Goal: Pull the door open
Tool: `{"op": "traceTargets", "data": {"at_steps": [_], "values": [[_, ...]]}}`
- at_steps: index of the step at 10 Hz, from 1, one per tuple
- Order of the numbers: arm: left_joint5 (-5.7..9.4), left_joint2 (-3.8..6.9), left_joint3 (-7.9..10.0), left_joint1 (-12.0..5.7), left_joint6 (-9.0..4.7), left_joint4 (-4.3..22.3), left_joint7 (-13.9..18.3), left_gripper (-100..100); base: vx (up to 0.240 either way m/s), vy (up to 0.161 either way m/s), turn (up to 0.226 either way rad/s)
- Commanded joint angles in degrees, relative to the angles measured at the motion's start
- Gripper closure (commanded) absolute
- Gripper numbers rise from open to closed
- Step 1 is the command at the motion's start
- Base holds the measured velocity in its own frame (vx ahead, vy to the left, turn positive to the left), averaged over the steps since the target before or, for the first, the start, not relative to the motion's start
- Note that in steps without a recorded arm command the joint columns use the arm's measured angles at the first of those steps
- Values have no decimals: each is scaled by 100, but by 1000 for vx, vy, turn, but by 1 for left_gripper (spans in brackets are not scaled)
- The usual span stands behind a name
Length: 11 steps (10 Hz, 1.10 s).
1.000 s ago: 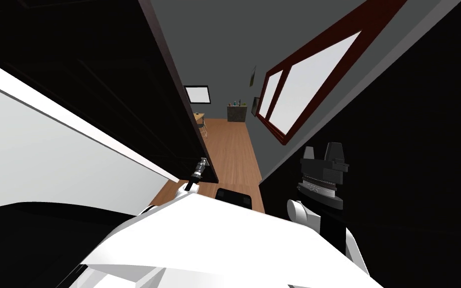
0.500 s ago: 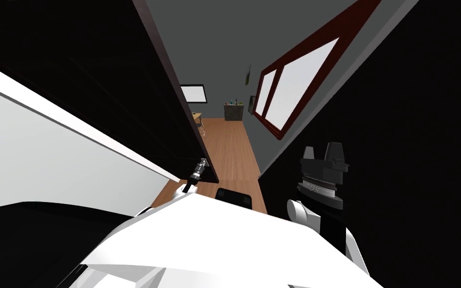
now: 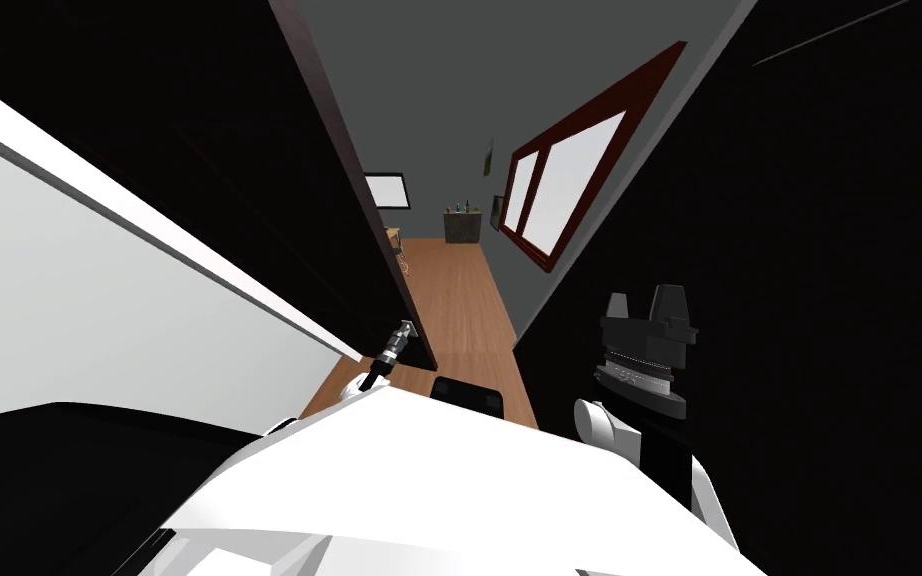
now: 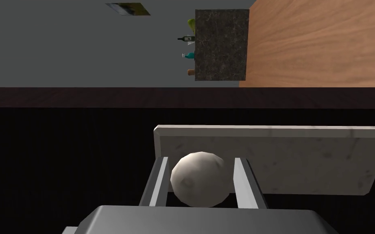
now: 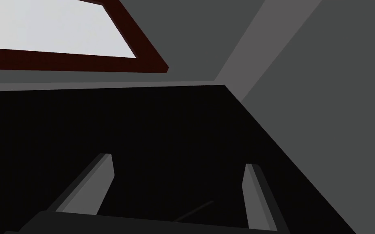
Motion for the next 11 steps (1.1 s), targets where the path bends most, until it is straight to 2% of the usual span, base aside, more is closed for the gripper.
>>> {"op": "traceTargets", "data": {"at_steps": [1, 3, 4, 7, 8, 9, 10, 11], "values": [[-38, 90, -65, 110, -163, -11, 89, 100, -140, 40, -111], [-89, 208, -150, 255, -377, -25, 206, 100, -211, 61, -135], [-103, 240, -173, 294, -435, -28, 238, 100, -199, 68, -82], [-185, 432, -312, 530, -783, -51, 428, 100, -182, 65, -110], [-176, 378, -301, 428, -733, 45, 385, 100, -106, 28, -33], [-202, 433, -347, 487, -881, 100, 447, 100, -145, 22, -159], [-206, 448, -354, 497, -915, 113, 459, 100, -212, 70, -139], [-219, 498, -377, 533, -1027, 156, 500, 100, -210, 84, -189]]}}
